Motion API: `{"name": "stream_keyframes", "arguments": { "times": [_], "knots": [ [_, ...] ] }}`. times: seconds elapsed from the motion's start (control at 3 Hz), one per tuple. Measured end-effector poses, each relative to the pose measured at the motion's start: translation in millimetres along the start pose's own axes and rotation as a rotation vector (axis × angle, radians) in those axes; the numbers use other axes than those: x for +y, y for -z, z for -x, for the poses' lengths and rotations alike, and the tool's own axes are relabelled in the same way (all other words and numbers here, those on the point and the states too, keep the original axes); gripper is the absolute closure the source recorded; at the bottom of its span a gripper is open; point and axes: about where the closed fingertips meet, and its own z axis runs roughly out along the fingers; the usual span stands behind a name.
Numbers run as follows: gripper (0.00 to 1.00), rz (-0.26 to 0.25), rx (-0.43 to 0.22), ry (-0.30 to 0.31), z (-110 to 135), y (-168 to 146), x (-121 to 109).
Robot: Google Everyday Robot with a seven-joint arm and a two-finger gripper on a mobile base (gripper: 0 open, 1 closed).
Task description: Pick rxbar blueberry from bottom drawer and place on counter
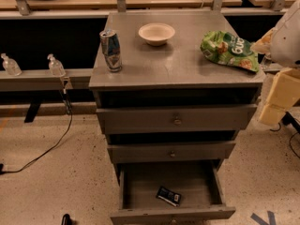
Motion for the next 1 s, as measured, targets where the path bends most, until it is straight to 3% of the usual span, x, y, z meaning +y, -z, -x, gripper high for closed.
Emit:
{"name": "stream_keyframes", "arguments": {
  "times": [0.33, 0.67, 1.0],
  "knots": [
    [0.0, -0.002, -0.001, 0.0, 0.4, 0.3, -0.3],
    [0.0, 0.019, -0.066, 0.033, 28.0, -25.1, -12.6],
    [0.0, 0.056, -0.155, 0.04, 55.9, -86.3, -19.3]
  ]
}}
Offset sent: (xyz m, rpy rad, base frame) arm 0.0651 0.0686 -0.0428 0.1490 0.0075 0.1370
